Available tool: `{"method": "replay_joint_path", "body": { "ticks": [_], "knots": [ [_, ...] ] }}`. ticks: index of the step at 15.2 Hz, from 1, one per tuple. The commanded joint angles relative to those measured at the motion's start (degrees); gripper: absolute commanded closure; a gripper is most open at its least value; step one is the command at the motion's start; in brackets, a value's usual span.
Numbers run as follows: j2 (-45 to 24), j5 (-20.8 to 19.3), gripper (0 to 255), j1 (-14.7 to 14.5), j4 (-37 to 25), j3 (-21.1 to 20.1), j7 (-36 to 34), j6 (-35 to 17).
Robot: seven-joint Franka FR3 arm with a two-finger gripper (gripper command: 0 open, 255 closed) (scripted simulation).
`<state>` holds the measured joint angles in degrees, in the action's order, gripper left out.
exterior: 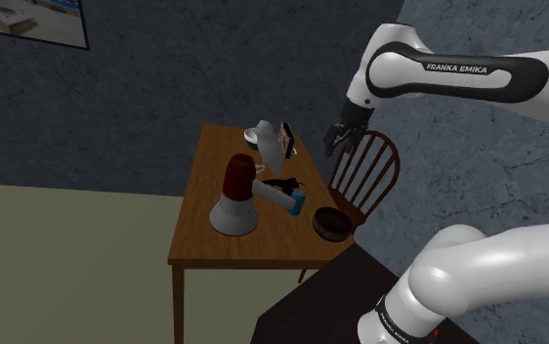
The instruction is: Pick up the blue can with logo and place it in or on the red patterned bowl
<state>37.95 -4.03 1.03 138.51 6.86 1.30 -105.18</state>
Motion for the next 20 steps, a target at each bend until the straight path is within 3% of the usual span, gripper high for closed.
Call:
{"method": "replay_joint_path", "body": {
  "ticks": [1, 11, 20],
  "knots": [
    [-3.43, -0.44, 0, 0.20, 0.43, 1.33, 1.33, -3.69],
    [-22.15, 0.13, 0, 0.39, -0.26, 6.82, 7.66, -20.31],
    [-42.46, 6.31, 0, 0.83, -7.45, 9.80, 15.88, -31.50]
  ]
}}
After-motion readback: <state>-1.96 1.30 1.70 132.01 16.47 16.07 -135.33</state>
